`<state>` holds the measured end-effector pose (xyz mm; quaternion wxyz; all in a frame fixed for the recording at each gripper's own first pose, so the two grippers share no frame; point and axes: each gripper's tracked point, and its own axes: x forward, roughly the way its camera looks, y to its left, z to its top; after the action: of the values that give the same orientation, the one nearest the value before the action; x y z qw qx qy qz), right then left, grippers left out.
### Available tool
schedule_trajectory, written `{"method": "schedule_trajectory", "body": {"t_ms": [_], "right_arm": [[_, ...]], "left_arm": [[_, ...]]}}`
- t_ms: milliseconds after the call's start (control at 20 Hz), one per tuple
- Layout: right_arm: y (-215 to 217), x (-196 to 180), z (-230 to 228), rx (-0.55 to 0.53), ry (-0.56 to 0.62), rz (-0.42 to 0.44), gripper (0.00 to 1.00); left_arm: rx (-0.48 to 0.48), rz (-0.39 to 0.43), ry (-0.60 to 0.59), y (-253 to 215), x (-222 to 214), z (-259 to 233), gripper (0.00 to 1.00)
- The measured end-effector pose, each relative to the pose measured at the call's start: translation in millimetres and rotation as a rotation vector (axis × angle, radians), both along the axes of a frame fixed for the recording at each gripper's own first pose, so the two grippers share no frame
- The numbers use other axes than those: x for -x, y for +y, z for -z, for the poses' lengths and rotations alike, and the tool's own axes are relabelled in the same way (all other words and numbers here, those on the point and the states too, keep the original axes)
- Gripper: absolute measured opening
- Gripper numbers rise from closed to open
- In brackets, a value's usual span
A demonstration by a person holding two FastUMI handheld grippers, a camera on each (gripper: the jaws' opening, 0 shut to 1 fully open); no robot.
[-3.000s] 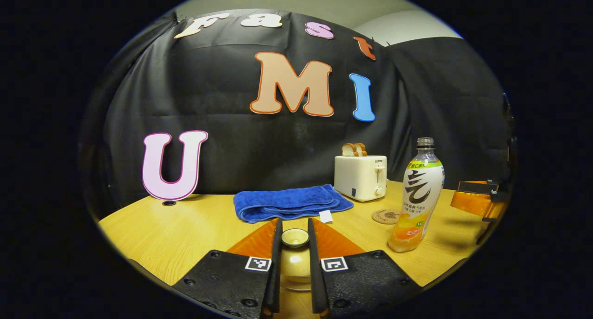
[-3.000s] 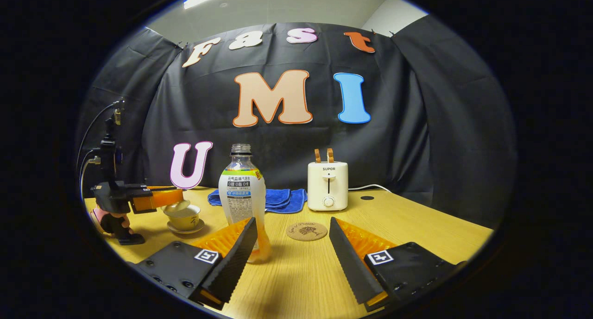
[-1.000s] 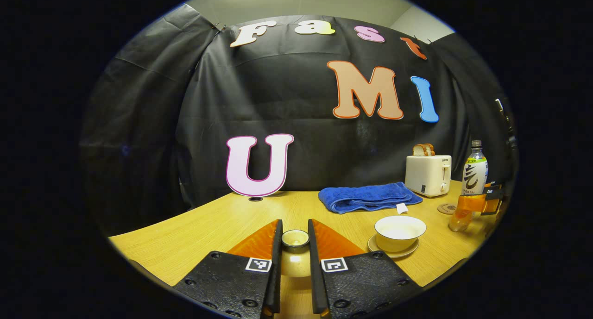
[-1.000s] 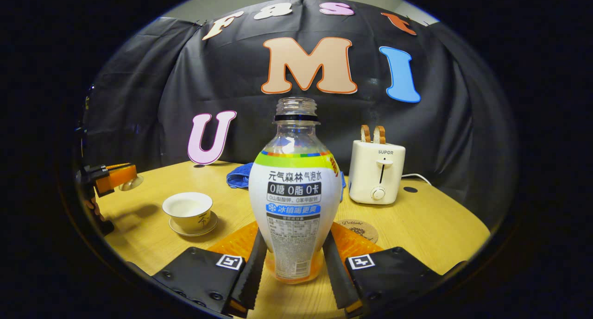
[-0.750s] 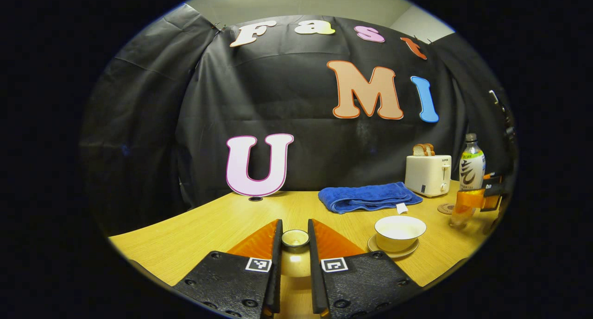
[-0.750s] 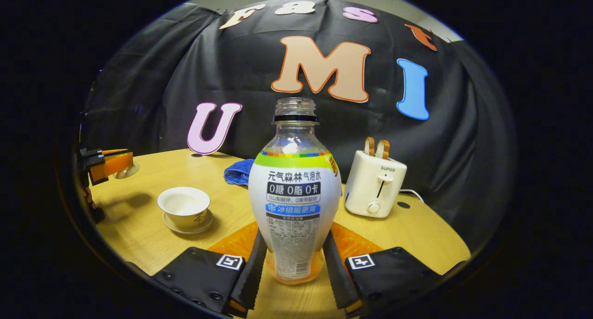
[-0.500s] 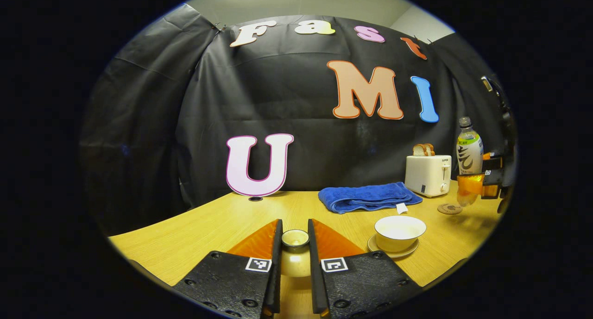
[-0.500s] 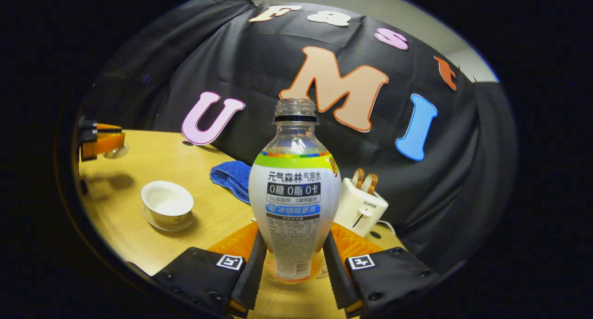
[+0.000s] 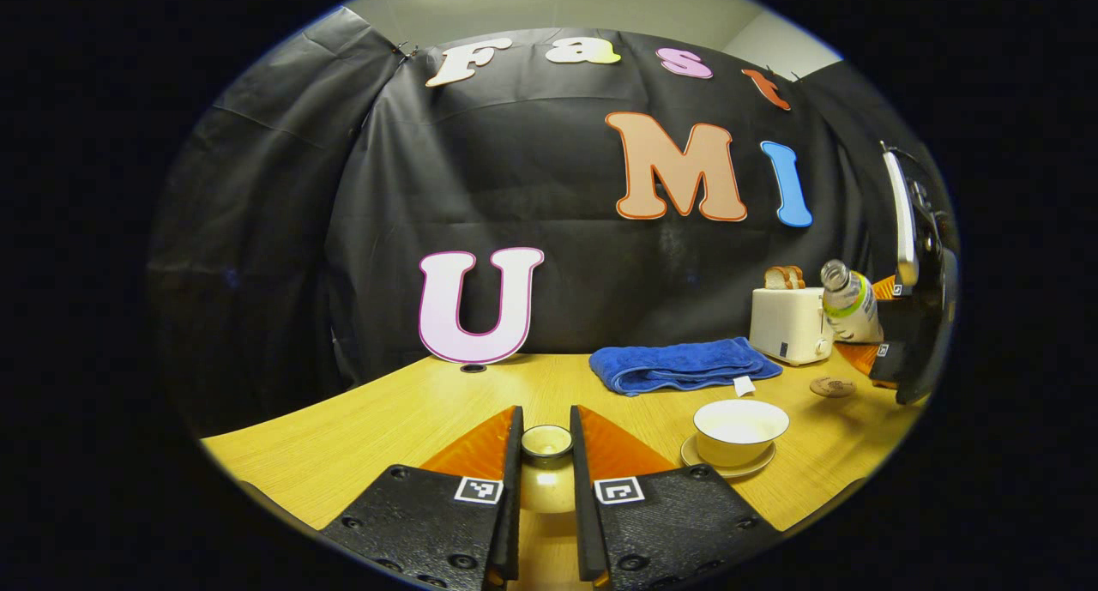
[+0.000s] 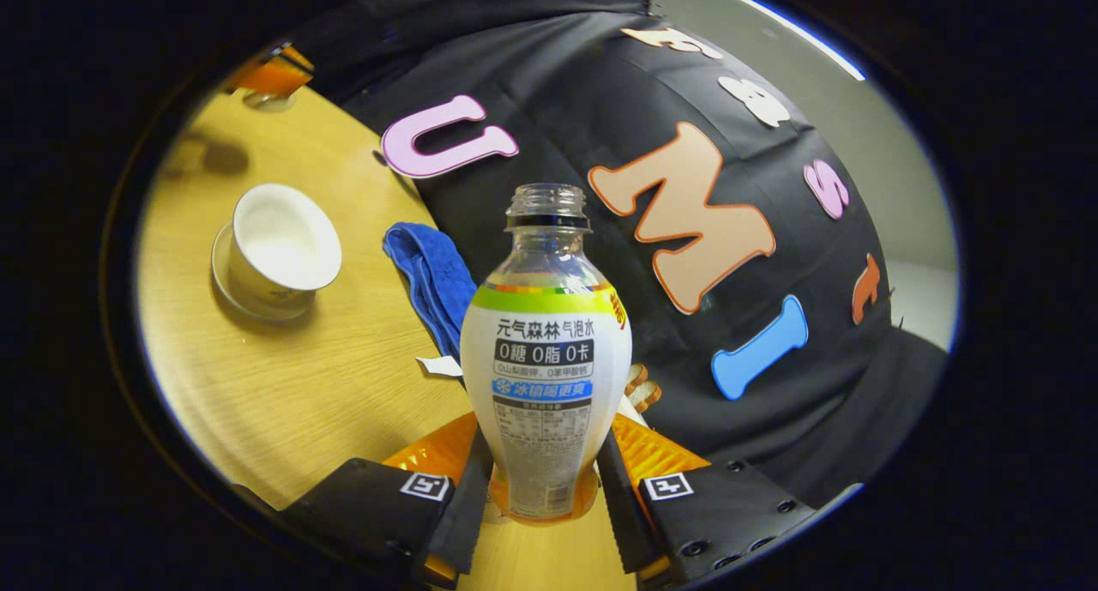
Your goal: Open the teacup lid with one hand, grasp the water bottle and pour water into the teacup with the other hand; after pouring, place the water bottle on the coaster and then close the teacup lid.
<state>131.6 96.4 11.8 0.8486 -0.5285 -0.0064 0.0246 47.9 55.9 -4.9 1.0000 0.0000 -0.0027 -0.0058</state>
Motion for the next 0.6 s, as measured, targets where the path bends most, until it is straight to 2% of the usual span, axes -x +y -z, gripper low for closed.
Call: {"method": "schedule_trajectory", "body": {"t_ms": [100,250,600], "right_arm": [[11.6,-2.6,7.1,0.092,-0.013,-0.026,0.65],[16.2,-8.3,20.5,0.175,-0.025,-0.041,0.67],[30.4,-12.9,14.3,0.457,-0.145,-0.08,0.65]], "left_arm": [[0.0,0.0,0.0,-0.3,0.4,0.2,0.24],[0.0,0.0,0.001,0.0,0.0,0.7,0.24],[0.0,0.0,0.001,0.2,0.0,0.2,0.24]]}}
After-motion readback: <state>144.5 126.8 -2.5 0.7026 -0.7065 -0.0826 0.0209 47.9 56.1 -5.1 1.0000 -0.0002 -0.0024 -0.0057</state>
